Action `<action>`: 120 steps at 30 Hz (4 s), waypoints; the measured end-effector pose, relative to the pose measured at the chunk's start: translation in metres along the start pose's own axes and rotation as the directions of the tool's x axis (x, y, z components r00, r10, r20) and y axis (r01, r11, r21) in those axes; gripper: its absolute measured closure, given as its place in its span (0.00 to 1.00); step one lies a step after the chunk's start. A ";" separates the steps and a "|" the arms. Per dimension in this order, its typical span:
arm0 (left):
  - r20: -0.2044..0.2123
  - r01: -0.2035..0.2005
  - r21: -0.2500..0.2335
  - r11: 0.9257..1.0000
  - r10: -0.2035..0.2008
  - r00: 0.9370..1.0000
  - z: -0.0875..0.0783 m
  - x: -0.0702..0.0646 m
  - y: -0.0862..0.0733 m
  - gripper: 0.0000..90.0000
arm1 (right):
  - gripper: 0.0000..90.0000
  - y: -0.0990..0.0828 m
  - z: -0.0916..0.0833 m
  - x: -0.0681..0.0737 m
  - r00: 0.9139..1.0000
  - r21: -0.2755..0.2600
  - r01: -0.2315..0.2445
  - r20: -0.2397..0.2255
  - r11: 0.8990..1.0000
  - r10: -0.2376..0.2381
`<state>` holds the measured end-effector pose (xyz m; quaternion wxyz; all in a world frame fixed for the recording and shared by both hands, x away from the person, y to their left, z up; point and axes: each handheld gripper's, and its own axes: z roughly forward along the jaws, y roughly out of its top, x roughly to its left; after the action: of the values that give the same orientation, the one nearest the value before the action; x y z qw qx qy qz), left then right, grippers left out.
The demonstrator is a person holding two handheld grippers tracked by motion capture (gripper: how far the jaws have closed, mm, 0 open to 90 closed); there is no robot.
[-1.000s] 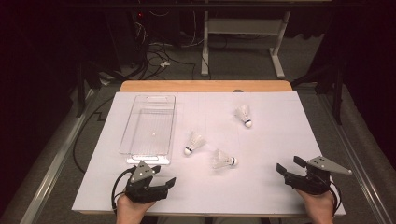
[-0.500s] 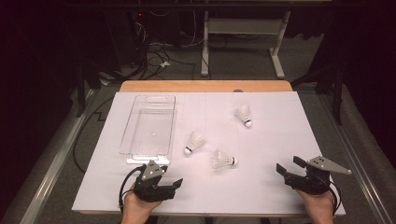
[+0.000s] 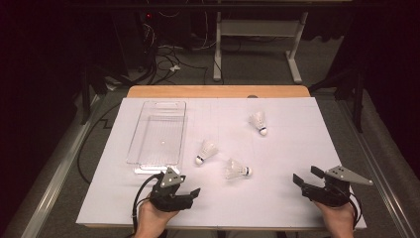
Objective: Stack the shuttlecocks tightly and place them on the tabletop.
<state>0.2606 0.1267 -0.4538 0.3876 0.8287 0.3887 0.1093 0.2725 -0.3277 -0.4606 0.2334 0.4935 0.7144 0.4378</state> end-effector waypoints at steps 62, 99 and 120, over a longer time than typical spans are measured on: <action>-0.077 0.027 0.153 0.988 -0.015 0.997 0.035 0.012 0.104 0.39 | 0.26 0.000 0.001 0.000 1.000 0.007 0.008 -0.012 1.000 -0.008; -0.108 0.115 0.206 0.972 -0.095 0.990 0.058 0.035 0.146 0.38 | 0.26 0.000 0.002 0.000 1.000 0.010 0.007 -0.019 1.000 -0.007; -0.149 0.183 0.278 0.943 -0.146 0.978 0.089 0.048 0.168 0.39 | 0.26 0.000 0.002 0.000 1.000 0.010 0.003 -0.023 1.000 -0.002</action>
<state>0.4295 0.0452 -0.3972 0.2444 0.8324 0.4923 0.0706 0.2741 -0.3274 -0.4617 0.2230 0.4887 0.7199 0.4395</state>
